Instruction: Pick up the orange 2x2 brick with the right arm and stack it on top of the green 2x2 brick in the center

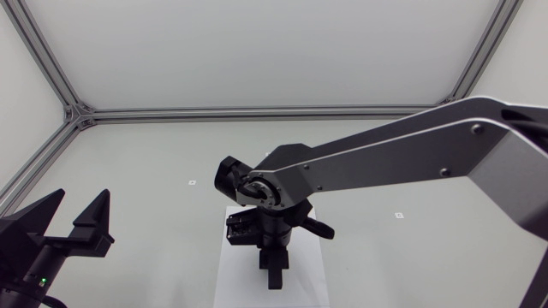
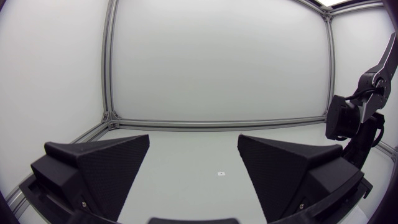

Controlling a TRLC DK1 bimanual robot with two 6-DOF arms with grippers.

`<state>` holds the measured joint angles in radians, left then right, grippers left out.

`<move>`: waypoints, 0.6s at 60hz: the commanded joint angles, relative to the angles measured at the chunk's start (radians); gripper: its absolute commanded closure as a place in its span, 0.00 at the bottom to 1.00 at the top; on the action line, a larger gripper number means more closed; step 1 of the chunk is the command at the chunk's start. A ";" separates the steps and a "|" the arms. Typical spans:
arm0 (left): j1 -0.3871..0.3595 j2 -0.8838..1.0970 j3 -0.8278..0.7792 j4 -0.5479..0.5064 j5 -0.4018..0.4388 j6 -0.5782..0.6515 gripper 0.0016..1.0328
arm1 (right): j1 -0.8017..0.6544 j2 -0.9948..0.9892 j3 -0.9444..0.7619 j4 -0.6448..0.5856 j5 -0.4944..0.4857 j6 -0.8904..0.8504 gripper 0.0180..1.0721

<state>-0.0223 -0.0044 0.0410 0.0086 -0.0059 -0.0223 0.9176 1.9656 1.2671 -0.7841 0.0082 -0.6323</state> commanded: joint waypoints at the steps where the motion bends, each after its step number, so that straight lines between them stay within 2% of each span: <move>1: 0.002 -0.008 -0.041 -0.015 0.004 0.013 0.04 | 0.007 0.036 0.015 -0.001 0.006 -0.014 0.77; 36: 0.002 -0.008 -0.041 -0.015 0.004 0.013 0.04 | -0.002 0.049 0.009 -0.004 0.009 -0.027 0.77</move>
<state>-0.0223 -0.0044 0.0410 0.0086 -0.0055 -0.0219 0.9165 1.9846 1.2758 -0.7853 0.0090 -0.6365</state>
